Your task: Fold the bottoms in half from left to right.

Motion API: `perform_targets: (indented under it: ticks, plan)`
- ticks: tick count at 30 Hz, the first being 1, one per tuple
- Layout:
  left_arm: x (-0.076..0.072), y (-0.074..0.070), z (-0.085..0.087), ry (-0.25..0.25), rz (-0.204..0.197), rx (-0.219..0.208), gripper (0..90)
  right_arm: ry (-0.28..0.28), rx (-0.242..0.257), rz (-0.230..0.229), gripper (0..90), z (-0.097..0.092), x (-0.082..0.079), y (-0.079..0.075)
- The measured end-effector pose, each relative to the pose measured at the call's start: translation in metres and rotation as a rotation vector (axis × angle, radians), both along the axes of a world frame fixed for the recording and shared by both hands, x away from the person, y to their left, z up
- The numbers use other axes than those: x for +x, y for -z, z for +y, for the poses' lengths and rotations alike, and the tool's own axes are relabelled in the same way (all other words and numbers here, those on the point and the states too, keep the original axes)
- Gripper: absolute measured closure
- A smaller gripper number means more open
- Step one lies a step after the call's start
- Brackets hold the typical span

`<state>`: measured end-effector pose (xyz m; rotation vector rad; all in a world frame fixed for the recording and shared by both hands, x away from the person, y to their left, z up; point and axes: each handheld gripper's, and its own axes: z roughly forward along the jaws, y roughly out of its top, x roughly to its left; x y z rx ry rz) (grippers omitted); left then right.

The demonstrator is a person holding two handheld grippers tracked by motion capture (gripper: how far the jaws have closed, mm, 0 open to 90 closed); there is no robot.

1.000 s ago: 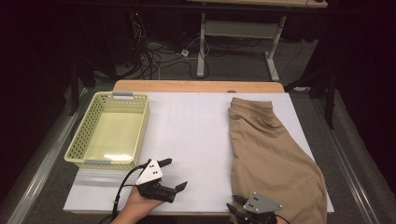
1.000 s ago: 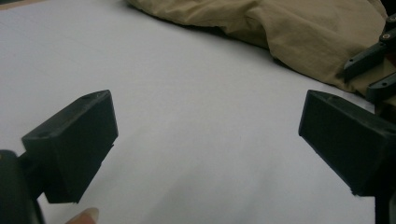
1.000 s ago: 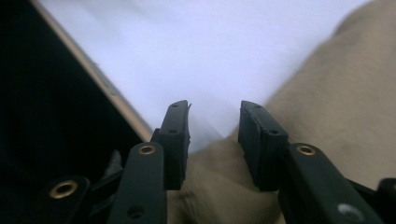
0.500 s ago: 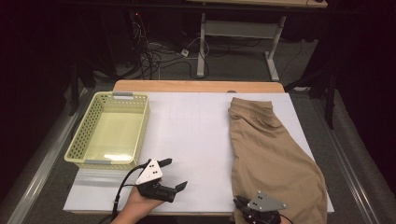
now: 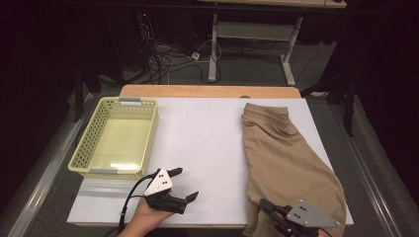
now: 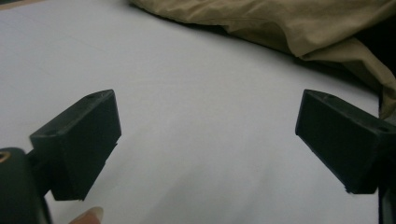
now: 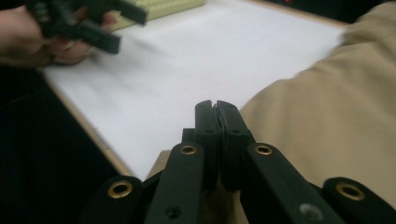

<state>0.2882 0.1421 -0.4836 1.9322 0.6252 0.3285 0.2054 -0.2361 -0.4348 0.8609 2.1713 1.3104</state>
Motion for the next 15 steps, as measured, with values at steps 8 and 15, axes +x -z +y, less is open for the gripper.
perform_targets:
  ticks: [8,15]
  plan:
    - [0.0,0.0,-0.003,0.0,-0.003,0.028,7.4,0.166,0.035,0.077,88.8,-0.057,0.013,0.021]
    - [-0.001,0.0,-0.004,0.0,-0.007,0.038,8.2,0.247,-0.063,0.121,86.9,-0.078,0.019,0.037]
